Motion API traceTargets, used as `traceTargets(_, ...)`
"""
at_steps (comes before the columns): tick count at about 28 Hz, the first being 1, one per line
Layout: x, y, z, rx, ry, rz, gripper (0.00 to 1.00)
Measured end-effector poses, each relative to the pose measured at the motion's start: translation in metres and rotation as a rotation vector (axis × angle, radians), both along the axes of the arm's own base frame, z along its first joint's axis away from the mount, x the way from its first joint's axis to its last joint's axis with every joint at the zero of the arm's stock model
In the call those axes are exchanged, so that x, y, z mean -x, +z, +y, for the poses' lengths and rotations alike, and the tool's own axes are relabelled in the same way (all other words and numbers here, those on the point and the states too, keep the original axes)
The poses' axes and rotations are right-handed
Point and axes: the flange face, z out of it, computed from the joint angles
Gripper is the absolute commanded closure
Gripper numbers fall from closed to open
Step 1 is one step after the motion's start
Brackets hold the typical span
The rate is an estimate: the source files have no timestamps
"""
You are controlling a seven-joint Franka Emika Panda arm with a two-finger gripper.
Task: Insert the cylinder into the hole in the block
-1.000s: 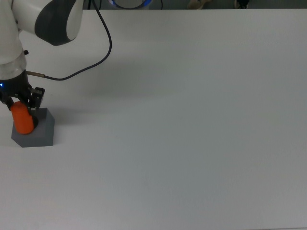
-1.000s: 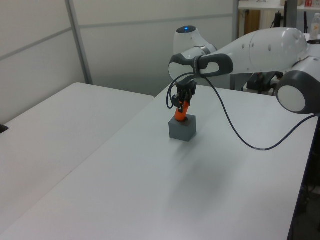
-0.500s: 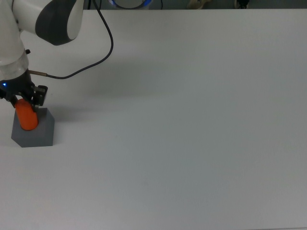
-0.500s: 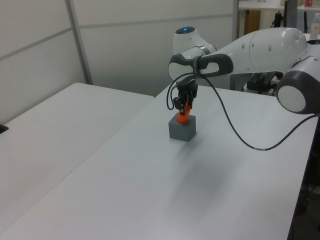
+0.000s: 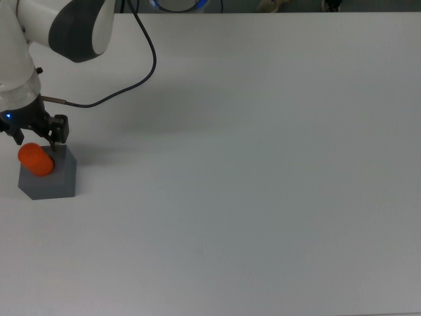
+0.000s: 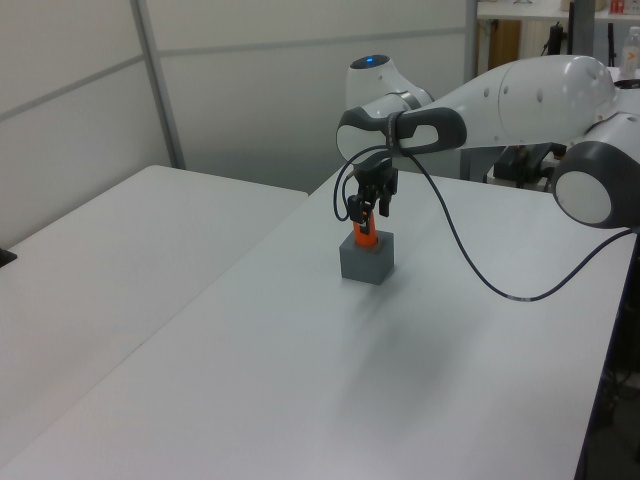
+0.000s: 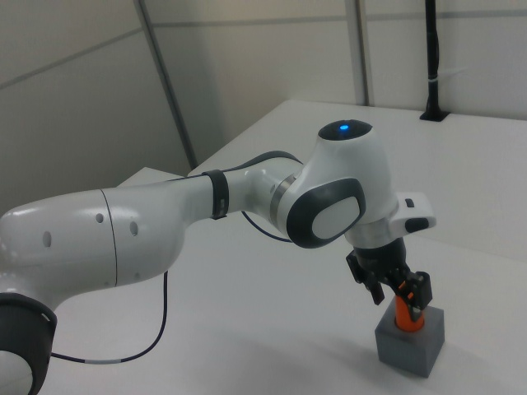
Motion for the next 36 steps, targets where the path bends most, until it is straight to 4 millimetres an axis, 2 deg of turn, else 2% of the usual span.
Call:
traceTargets(6, 0.000, 0.013, 0.000, 0.003, 0.002, -0.021, 0.00)
traceTargets(11, 0.003, 0.053, 0.007, 0.007, 0.013, -0.083, 0.00)
traceTargets(14, 0.010, 0.079, 0.023, -0.013, 0.029, -0.083, 0.00)
traceTargets(17, 0.018, 0.092, 0.038, -0.040, 0.043, -0.050, 0.00)
traceTargets(20, 0.022, 0.098, 0.052, -0.061, 0.058, -0.017, 0.00)
traceTargets(26, 0.020, 0.095, 0.082, -0.073, 0.094, 0.022, 0.00)
traceTargets(36, 0.024, 0.097, 0.112, -0.089, 0.127, 0.079, 0.00)
